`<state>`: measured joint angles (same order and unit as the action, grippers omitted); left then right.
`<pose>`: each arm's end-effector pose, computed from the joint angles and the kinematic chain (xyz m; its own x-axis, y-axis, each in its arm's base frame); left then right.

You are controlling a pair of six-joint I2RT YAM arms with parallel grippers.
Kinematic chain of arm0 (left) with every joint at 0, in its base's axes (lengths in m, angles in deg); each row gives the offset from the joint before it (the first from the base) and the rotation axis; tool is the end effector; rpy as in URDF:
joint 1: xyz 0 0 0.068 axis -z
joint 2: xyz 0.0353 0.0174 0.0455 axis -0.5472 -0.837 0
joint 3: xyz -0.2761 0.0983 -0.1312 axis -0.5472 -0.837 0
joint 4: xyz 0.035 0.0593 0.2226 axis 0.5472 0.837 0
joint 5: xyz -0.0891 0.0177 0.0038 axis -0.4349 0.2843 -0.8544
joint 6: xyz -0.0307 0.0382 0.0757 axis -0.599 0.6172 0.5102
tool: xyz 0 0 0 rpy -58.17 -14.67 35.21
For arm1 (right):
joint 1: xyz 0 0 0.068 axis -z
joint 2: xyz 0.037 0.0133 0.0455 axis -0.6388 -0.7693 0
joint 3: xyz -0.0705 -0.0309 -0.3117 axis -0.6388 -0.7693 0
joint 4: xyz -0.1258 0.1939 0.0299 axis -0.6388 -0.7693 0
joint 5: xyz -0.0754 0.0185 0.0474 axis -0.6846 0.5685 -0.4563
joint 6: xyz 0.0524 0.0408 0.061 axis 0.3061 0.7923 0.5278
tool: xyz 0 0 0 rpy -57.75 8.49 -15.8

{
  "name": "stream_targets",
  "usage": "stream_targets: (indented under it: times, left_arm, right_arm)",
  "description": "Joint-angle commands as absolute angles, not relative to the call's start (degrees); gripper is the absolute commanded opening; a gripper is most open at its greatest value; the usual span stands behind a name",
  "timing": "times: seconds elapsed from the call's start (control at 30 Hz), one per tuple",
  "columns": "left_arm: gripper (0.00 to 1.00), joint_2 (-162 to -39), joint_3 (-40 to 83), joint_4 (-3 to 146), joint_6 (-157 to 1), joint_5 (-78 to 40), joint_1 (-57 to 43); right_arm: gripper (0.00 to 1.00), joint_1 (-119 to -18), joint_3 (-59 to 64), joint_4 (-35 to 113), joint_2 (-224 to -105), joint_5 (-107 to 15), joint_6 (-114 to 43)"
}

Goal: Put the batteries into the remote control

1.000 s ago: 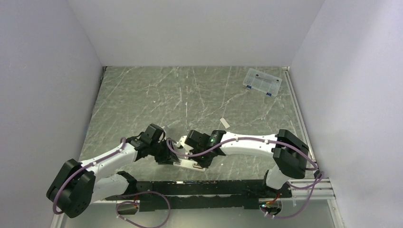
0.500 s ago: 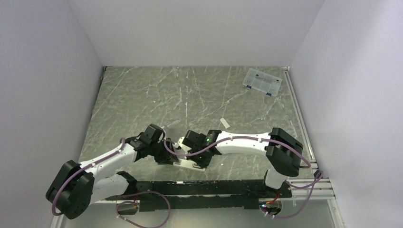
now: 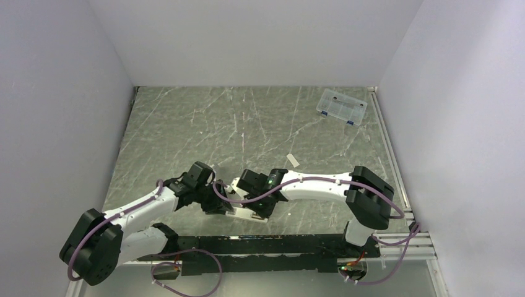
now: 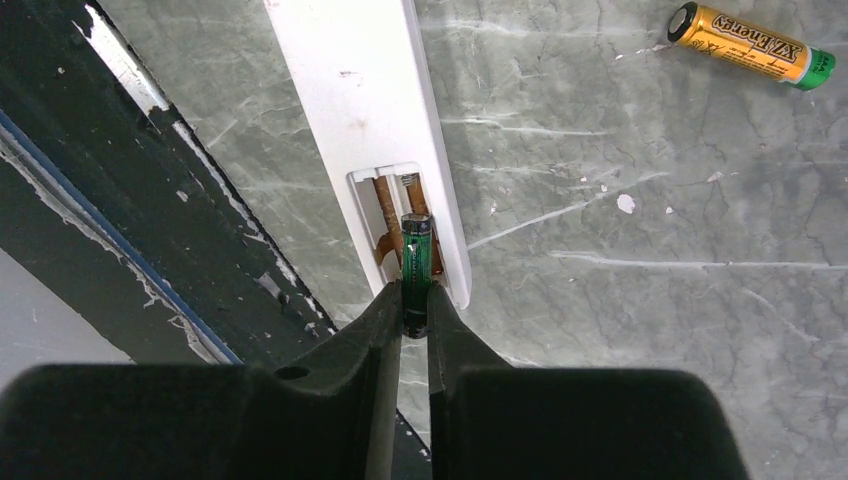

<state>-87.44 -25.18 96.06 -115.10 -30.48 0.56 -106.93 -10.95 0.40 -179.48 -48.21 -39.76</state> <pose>0.1163 -0.1103 0.1798 -0.9730 -0.2023 -0.1113 -0.1048 0.8165 -0.5677 0.1125 0.2875 0.2087 -0.4140 -0.8629 -0.2897 -0.9099 0.4016 0.1041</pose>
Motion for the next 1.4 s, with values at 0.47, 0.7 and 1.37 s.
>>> stream_targets:
  times: [0.47, 0.7, 1.37]
  left_arm:
    - [0.44, -88.51, -24.72, 95.25, -114.36, -30.68, 0.84]
    - [0.44, -89.37, -24.31, 95.16, -114.01, -30.75, 0.84]
    - [0.45, -90.59, -22.76, 95.5, -113.16, -30.87, 0.84]
  right_arm:
    - [0.2, -107.16, -8.79, 0.38, -179.38, -49.13, -39.94]
    - [0.21, -107.13, -8.66, 0.39, -179.27, -49.3, -40.12]
    - [0.23, -107.14, -10.57, 1.3, -171.26, -56.16, -30.29]
